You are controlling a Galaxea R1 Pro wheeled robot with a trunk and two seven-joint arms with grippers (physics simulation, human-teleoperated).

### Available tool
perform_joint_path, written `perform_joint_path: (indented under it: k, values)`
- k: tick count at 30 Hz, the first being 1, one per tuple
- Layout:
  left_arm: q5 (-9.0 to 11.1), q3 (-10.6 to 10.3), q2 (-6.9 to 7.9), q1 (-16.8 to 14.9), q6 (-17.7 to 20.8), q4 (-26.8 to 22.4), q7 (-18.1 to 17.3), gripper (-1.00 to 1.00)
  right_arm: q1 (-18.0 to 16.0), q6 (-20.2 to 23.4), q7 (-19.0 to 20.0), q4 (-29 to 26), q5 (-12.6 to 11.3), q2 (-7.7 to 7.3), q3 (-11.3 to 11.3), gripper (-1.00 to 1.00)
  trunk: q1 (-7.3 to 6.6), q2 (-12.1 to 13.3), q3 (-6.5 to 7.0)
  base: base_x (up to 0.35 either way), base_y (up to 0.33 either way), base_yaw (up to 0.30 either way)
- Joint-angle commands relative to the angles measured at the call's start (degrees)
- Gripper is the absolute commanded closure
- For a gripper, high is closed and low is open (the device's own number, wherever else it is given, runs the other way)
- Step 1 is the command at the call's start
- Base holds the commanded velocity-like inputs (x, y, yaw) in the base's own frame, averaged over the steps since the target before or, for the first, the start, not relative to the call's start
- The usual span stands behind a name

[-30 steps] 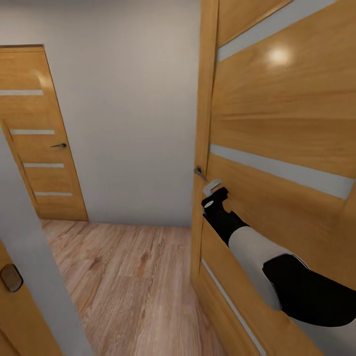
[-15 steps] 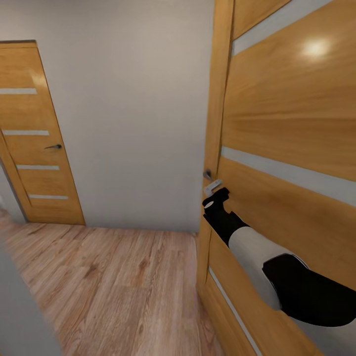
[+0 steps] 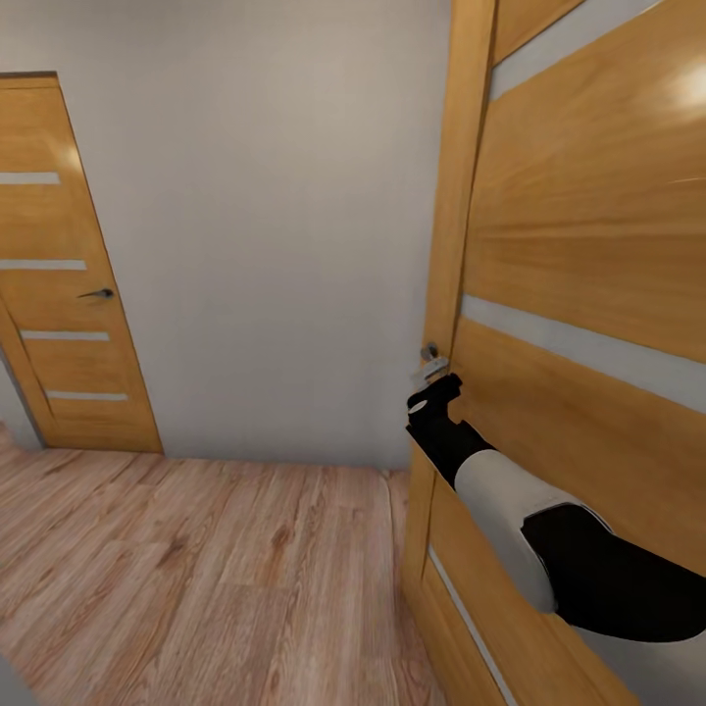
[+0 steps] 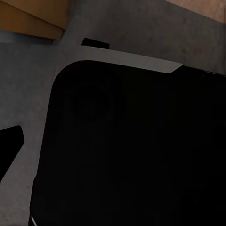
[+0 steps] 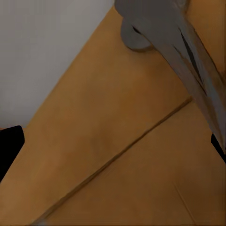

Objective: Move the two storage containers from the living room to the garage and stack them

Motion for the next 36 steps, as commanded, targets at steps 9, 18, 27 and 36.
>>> perform_joint_path:
  k: [9,18,27,36]
  values:
    - [0.3,0.0,-0.19,0.0,-0.2,-0.1,0.1,-1.00,0.0,0.0,2.9,0.1,-1.0,-0.08,0.1,-1.00,0.01,0.0,-0.07,0.013,0.000,0.000]
    - [0.4,0.0,-0.23,0.0,-0.2,0.0,0.1,-1.00,0.0,0.0,2.9,0.1,-1.0,-0.15,0.1,-1.00,0.01,0.0,-0.07,0.000,-0.076,0.000]
    - [0.4,0.0,-0.19,0.0,-0.2,-0.1,0.1,-1.00,0.0,0.1,2.9,0.1,-1.0,-0.45,0.0,-1.00,0.01,0.0,-0.07,0.000,-0.012,0.000]
    - [0.4,0.0,-0.18,0.0,-0.2,-0.1,0.1,-1.00,0.0,0.1,2.8,0.1,-1.0,-3.80,-0.4,-1.00,0.01,0.0,-0.07,0.000,0.000,0.000]
